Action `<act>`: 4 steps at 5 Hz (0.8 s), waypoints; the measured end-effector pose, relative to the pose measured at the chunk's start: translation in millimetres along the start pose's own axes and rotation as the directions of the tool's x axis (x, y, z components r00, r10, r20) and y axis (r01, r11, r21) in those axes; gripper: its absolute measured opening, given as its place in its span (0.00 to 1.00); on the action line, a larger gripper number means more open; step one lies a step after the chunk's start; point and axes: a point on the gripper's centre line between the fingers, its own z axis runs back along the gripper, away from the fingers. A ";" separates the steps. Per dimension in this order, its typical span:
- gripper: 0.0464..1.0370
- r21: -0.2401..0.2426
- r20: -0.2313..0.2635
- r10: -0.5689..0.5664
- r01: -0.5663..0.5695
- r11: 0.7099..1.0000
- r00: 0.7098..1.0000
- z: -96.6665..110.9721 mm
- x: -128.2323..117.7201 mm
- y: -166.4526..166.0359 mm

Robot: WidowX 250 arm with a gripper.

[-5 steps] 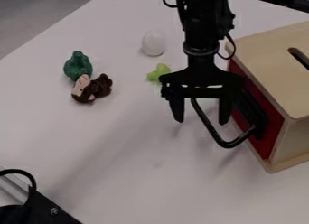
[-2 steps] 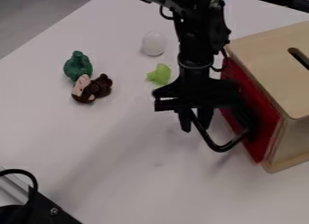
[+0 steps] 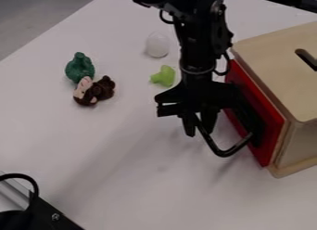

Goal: Open the drawer

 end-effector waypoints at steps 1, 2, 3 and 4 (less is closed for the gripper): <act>0.18 0.033 0.014 0.018 -0.019 0.999 1.000 0.4 -7.0 14.6; 0.18 0.048 0.017 0.028 -0.029 0.998 0.999 0.4 -8.4 24.7; 0.16 0.058 0.005 0.069 -0.069 0.996 0.998 0.3 -13.1 40.6; 0.13 0.047 0.009 0.109 -0.109 0.993 0.994 4.1 -14.0 52.2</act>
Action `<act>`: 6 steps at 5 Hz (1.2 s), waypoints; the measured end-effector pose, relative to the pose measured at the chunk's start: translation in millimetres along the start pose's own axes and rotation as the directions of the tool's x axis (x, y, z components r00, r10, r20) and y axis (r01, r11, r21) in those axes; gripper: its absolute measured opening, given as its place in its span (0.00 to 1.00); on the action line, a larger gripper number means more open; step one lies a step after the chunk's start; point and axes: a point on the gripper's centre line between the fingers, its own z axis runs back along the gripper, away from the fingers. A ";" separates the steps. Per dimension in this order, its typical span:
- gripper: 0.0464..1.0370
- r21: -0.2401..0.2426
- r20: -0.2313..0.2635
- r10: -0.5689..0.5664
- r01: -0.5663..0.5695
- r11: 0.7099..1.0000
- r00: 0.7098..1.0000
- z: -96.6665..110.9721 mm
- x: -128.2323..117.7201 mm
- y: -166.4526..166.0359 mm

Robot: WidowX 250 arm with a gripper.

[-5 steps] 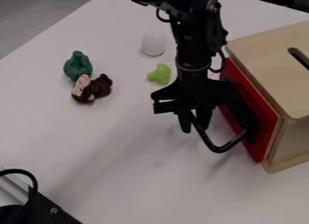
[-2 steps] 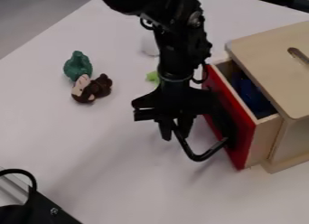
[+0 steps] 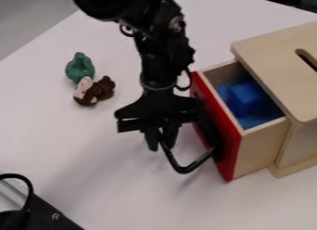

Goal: Open the drawer

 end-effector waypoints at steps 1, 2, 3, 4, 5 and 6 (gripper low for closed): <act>0.11 -0.001 0.005 0.015 -0.015 1.000 1.000 2.1 0.0 11.6; 0.15 -0.002 0.006 0.014 -0.014 1.000 1.000 3.4 -2.4 18.7; 0.41 -0.015 -0.017 -0.052 0.051 0.999 0.999 5.4 -5.5 15.8; 0.73 -0.013 -0.019 -0.079 0.078 0.997 0.997 5.9 -4.4 11.5; 0.96 -0.011 -0.021 -0.082 0.082 0.997 0.996 5.9 -5.6 10.9; 0.96 -0.008 -0.022 -0.090 0.090 0.996 0.996 7.8 -4.8 9.8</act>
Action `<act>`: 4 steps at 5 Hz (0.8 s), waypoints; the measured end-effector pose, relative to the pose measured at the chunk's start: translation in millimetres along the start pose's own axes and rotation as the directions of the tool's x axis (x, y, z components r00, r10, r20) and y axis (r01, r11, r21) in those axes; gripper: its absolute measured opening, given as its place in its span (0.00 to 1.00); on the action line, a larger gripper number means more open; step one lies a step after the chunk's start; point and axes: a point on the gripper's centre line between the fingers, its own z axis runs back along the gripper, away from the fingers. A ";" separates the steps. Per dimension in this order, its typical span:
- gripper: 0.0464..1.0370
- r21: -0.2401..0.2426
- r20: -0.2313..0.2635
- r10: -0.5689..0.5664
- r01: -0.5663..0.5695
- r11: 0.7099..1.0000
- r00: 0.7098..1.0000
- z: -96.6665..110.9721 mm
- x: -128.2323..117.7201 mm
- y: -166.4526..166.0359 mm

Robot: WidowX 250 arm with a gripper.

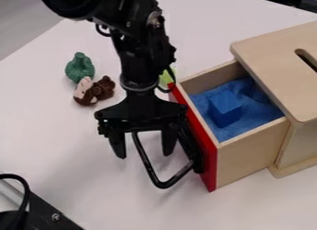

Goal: Open the drawer

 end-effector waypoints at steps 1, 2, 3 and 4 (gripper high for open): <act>0.96 0.017 -0.010 -0.018 0.018 1.000 1.000 3.2 -0.5 0.7; 0.96 0.014 0.049 -0.030 0.030 0.999 0.998 28.1 1.4 -4.5; 0.96 -0.021 0.150 -0.042 0.046 0.999 0.988 63.9 -1.9 3.7; 0.96 -0.025 0.149 -0.072 0.076 0.997 0.986 82.0 -8.0 20.7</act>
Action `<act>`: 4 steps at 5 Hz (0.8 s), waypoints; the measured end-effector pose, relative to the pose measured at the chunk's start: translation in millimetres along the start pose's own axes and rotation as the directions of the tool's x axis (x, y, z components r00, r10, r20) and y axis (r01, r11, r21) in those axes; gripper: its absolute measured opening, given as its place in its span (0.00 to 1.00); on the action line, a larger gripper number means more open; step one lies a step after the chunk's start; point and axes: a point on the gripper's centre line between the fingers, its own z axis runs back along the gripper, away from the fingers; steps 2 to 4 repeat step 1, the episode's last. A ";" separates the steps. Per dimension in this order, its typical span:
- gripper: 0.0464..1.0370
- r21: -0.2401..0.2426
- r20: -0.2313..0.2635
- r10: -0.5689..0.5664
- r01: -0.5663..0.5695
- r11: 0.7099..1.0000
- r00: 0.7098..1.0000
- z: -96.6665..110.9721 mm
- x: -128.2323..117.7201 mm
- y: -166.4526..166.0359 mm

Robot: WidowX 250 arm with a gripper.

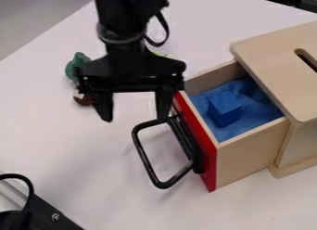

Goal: Open the drawer

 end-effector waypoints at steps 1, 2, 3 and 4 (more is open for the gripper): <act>0.96 -0.002 -0.002 -0.002 0.002 1.000 1.000 0.7 -0.5 1.3; 0.96 -0.002 -0.002 -0.002 0.002 1.000 1.000 0.7 -0.5 1.3; 0.96 -0.002 -0.002 -0.002 0.002 1.000 1.000 0.7 -0.5 1.3; 0.96 -0.002 -0.002 -0.002 0.002 1.000 1.000 0.7 -0.5 1.3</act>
